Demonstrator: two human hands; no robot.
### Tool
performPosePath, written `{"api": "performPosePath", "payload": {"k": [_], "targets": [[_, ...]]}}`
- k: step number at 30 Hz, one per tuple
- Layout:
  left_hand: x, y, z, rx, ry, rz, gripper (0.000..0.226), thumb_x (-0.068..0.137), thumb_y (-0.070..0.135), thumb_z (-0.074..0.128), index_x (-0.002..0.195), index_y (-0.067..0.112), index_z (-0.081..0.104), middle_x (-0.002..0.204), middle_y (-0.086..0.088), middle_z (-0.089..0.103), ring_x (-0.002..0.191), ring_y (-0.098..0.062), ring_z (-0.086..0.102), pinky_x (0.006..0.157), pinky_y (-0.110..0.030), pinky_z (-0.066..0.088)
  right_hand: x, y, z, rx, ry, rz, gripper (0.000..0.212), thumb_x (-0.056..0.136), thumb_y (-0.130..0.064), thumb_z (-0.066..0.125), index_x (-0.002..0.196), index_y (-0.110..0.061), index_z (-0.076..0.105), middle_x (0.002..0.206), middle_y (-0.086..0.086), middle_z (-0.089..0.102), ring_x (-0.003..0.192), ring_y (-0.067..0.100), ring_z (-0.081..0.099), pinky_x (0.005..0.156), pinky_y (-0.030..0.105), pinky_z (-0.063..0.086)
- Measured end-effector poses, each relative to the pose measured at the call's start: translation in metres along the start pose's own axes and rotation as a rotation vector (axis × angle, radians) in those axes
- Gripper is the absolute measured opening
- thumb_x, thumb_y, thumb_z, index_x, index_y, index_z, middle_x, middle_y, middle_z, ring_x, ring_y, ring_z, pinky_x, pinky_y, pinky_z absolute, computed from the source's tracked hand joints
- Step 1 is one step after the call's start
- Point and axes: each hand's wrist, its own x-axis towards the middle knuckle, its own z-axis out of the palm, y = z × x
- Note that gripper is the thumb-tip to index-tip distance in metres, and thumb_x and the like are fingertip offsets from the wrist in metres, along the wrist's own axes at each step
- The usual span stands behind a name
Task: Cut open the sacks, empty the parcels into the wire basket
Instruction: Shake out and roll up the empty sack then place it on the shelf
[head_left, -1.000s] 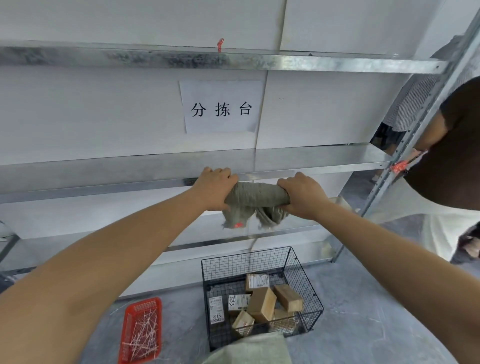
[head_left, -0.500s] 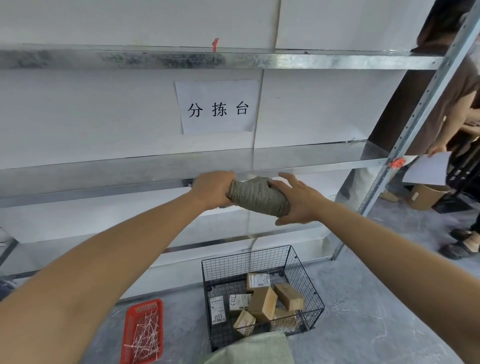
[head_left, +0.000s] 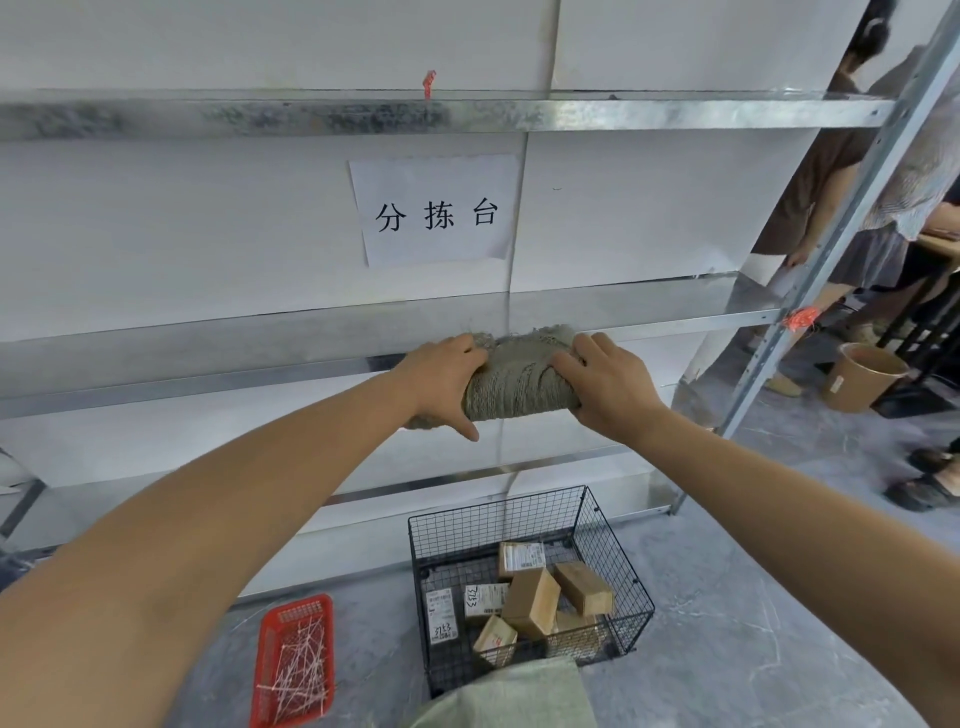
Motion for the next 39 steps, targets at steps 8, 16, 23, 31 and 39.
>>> {"api": "performPosePath", "payload": {"k": [8,16,23,31,39], "targets": [[0.003,0.017,0.004,-0.007,0.078,-0.065,0.061,0.075,0.034,0.072,0.117,0.008,0.035,0.094,-0.009,0.06,0.077,-0.023,0.055,0.064,-0.034,0.044,-0.005,0.002,-0.009,0.01,-0.336,-0.084,0.08,0.05,-0.043,0.086,0.112,-0.005,0.053,0.133,0.019,0.047,0.122,0.038,0.049,0.097,0.046,0.045],[0.003,0.009,0.018,0.156,0.301,0.001,0.042,0.086,0.021,0.058,0.125,0.013,0.047,0.122,-0.009,0.053,0.11,-0.025,0.053,0.087,-0.035,0.04,0.014,-0.003,-0.026,0.577,-0.776,0.305,0.102,0.066,-0.04,0.081,0.141,-0.01,0.018,0.13,0.014,0.052,0.11,0.029,0.054,0.093,0.033,0.043],[-0.002,0.013,0.023,0.182,0.383,0.032,0.041,0.06,0.008,0.081,0.097,0.007,0.064,0.092,-0.013,0.065,0.077,-0.03,0.064,0.066,-0.035,0.049,0.017,0.0,-0.025,0.655,-0.964,0.333,0.047,0.07,-0.035,0.079,0.106,-0.01,0.061,0.098,0.002,0.064,0.089,0.019,0.059,0.078,0.026,0.046],[0.007,0.022,0.017,0.18,0.245,0.057,0.073,0.08,0.046,0.063,0.137,0.012,0.033,0.143,-0.006,0.036,0.13,-0.024,0.036,0.107,-0.037,0.026,-0.001,0.004,-0.019,0.095,-0.485,0.238,0.043,0.081,-0.033,0.06,0.118,-0.016,0.046,0.106,0.004,0.06,0.095,0.027,0.06,0.069,0.031,0.039],[0.028,0.041,0.011,0.104,0.149,0.157,0.054,0.082,0.034,0.061,0.124,0.008,0.039,0.124,-0.01,0.053,0.113,-0.026,0.049,0.08,-0.036,0.046,-0.039,0.014,-0.017,0.093,-0.324,0.281,0.057,0.073,-0.02,0.068,0.126,-0.008,0.048,0.106,0.014,0.059,0.091,0.036,0.06,0.067,0.039,0.046]]}}
